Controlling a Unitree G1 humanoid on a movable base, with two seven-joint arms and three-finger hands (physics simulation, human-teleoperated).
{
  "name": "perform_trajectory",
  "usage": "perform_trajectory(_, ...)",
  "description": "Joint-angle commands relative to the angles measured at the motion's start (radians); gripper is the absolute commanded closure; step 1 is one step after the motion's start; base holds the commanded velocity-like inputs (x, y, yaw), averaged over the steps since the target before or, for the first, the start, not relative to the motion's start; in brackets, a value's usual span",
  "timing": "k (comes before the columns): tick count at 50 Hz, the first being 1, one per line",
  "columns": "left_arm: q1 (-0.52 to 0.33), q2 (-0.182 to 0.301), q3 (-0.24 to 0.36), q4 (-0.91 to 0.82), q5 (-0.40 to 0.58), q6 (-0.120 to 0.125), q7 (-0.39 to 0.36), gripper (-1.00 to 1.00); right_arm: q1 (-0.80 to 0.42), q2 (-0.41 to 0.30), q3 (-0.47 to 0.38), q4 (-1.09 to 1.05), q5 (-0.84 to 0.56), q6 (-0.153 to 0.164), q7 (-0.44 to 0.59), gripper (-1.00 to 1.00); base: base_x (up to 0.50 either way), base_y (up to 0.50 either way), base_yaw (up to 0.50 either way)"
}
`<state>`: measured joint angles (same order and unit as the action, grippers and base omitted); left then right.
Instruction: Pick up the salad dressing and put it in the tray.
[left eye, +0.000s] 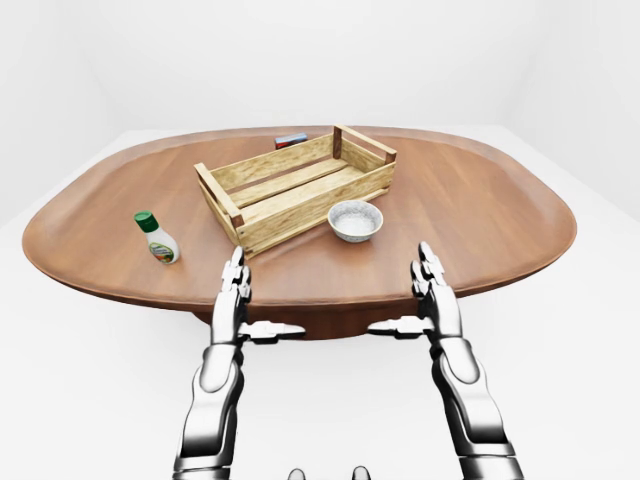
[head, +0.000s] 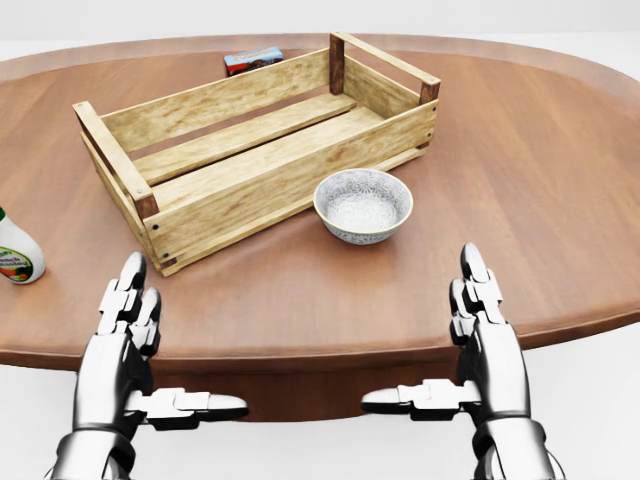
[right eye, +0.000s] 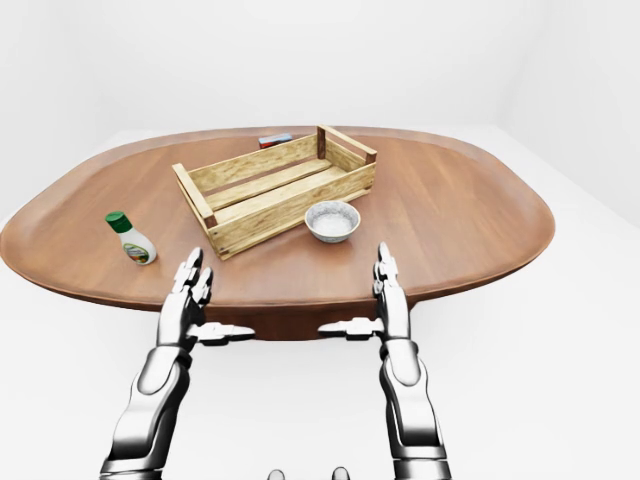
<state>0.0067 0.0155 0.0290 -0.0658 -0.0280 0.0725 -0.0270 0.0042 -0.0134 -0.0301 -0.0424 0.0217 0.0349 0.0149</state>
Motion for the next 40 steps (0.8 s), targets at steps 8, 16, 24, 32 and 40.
perform_trajectory(8, -0.015, 0.077, 0.212, -0.306, -0.105, 0.015, -0.05, -1.0, 0.045, -0.076, -0.24, -0.448, 0.052, 0.052, 0.073, -1.0, 0.0, 0.0, 0.0)
perform_trajectory(16, -0.036, 0.135, 0.362, -0.458, -0.173, 0.015, -0.046, -1.0, 0.058, -0.125, -0.517, -0.677, 0.142, 0.052, 0.14, -1.0, 0.0, 0.0, 0.0)
perform_trajectory(24, -0.068, 0.231, 0.589, -0.568, -0.284, 0.015, -0.04, -1.0, 0.058, -0.192, -0.84, -0.825, 0.281, 0.052, 0.205, -1.0, 0.0, 0.0, 0.0)
perform_trajectory(32, -0.075, 0.395, 0.893, -0.574, -0.447, 0.015, -0.011, -1.0, 0.054, -0.262, -1.057, -0.875, 0.46, 0.052, 0.172, -1.0, 0.0, 0.0, 0.0)
perform_trajectory(40, -0.028, 0.508, 1.106, -0.488, -0.554, 0.015, -0.015, -1.0, 0.087, -0.339, -1.192, -0.885, 0.455, 0.052, 0.173, -1.0, 0.0, 0.15, 0.0)
